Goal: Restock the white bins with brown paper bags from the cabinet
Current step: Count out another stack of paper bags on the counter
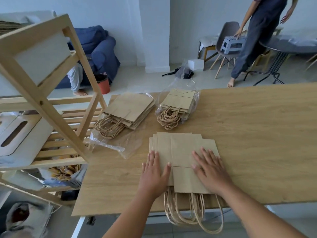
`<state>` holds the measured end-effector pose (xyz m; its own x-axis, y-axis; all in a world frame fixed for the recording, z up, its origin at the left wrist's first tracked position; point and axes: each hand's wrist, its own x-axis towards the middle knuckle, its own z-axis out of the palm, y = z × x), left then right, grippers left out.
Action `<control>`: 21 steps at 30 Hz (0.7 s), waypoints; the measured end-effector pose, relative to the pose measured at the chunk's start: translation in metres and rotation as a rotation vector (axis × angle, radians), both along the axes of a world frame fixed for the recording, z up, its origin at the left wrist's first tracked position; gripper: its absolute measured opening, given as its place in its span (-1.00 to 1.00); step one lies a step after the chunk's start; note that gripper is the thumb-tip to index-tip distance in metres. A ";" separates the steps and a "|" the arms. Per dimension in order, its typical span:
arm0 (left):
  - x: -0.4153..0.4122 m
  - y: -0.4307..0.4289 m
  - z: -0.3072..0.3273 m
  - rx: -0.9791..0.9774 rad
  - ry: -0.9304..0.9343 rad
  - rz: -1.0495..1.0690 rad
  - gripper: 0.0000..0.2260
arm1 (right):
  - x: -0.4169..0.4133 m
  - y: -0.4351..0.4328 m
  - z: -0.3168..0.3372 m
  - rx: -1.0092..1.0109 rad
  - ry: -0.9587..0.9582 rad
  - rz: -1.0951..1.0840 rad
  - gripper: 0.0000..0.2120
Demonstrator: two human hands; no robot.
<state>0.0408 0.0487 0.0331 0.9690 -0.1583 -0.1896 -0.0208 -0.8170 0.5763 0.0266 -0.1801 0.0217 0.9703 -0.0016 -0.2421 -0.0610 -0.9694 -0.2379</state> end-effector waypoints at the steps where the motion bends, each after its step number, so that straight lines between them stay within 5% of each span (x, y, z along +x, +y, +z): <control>1: 0.002 -0.002 0.000 0.042 0.010 -0.013 -0.33 | -0.002 -0.012 -0.002 -0.003 0.006 -0.022 -0.40; 13: 0.006 -0.061 0.000 0.262 -0.064 -0.094 -0.44 | 0.013 -0.044 0.018 0.053 -0.098 -0.131 -0.40; 17: 0.009 -0.065 -0.004 0.148 -0.147 0.066 -0.43 | 0.010 -0.024 0.008 0.012 -0.026 -0.007 -0.22; 21: 0.015 -0.068 -0.006 0.222 -0.075 0.128 -0.34 | 0.006 -0.038 -0.003 -0.037 -0.024 -0.021 -0.29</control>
<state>0.0554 -0.0194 0.0271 0.9911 0.0036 -0.1328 0.0547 -0.9220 0.3834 0.0324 -0.2181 0.0187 0.9755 -0.0304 -0.2181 -0.0760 -0.9760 -0.2039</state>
